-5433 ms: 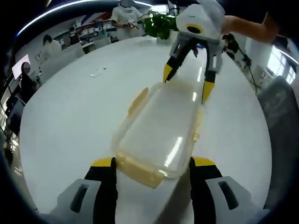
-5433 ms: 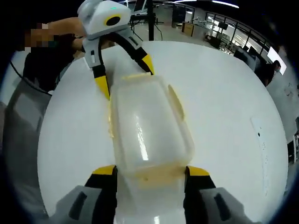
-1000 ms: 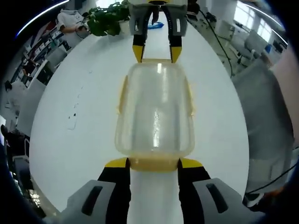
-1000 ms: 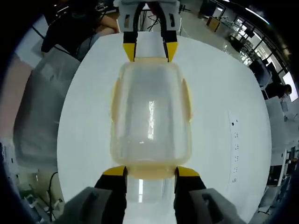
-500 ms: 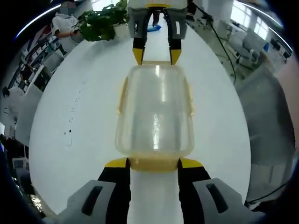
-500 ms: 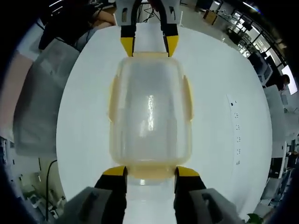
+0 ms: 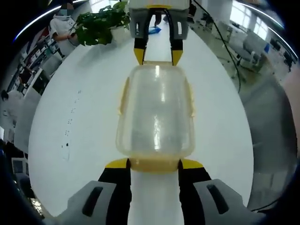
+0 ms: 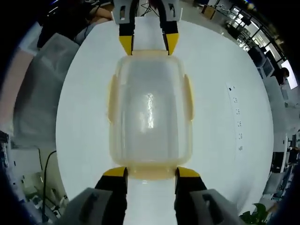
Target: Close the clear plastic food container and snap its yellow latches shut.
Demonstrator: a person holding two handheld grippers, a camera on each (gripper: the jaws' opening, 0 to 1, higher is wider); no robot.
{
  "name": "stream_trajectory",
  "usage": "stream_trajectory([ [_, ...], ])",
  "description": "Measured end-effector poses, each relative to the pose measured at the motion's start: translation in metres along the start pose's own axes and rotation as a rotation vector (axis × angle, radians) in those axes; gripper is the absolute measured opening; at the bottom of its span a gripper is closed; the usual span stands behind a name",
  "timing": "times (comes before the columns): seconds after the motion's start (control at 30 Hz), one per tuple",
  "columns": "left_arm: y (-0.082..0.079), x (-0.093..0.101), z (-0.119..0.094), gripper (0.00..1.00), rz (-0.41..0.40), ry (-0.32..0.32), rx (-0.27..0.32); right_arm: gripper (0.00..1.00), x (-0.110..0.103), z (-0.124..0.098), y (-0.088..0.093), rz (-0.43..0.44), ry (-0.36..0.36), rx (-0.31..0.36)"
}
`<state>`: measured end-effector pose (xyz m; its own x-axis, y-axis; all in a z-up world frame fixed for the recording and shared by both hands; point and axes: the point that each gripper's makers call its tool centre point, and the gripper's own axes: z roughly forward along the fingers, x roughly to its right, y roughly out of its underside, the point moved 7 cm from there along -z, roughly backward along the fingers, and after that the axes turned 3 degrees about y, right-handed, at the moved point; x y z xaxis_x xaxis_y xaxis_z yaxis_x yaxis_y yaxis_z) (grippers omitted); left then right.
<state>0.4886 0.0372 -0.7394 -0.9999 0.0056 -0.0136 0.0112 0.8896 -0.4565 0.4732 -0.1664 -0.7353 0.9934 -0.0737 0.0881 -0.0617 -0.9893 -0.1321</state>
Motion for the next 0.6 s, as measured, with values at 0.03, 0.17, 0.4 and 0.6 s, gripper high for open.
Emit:
stream_trajectory([
  [0.03,-0.001,0.000,0.001,0.36,-0.002,0.001,0.003,0.37,0.000,0.000,0.002,0.000,-0.001,-0.002],
  [0.17,-0.008,0.002,0.004,0.36,-0.004,0.006,0.014,0.37,0.000,0.001,0.010,-0.001,-0.008,-0.011],
  [0.4,-0.017,0.005,0.016,0.36,-0.007,0.021,0.032,0.37,-0.003,0.007,0.025,-0.003,-0.024,-0.044],
  [0.6,-0.023,0.007,0.024,0.36,-0.012,0.029,0.039,0.37,-0.004,0.011,0.034,0.001,-0.034,-0.054],
])
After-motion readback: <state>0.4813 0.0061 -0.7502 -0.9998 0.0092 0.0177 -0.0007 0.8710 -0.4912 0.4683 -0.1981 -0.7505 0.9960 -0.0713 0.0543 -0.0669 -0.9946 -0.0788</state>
